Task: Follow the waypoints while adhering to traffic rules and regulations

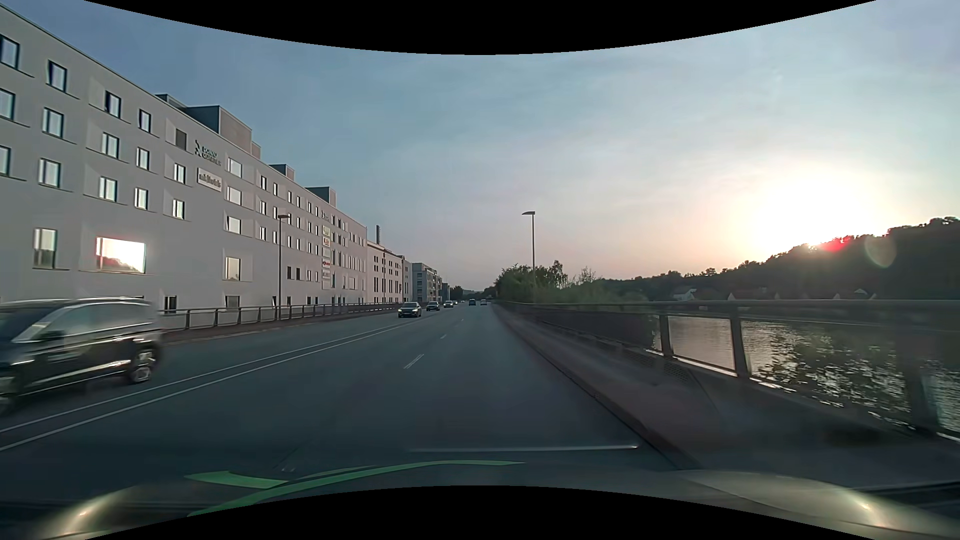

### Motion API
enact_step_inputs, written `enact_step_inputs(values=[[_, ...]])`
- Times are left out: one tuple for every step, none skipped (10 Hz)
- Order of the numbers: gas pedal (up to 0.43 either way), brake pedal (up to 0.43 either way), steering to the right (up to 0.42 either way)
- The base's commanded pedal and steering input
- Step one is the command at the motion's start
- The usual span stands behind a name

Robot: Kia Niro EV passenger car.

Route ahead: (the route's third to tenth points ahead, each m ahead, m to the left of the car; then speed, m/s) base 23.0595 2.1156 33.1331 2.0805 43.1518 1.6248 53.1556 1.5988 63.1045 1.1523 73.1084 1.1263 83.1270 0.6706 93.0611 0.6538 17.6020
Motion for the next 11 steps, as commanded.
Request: enact_step_inputs(values=[[0.260, 0.000, 0.004], [0.260, 0.000, 0.004], [0.248, 0.000, 0.003], [0.228, 0.000, 0.003], [0.220, 0.000, 0.003], [0.220, 0.000, 0.002], [0.220, 0.000, 0.002], [0.220, 0.000, 0.001], [0.220, 0.000, 0.001], [0.220, 0.000, 0.001], [0.220, 0.000, 0.001]])
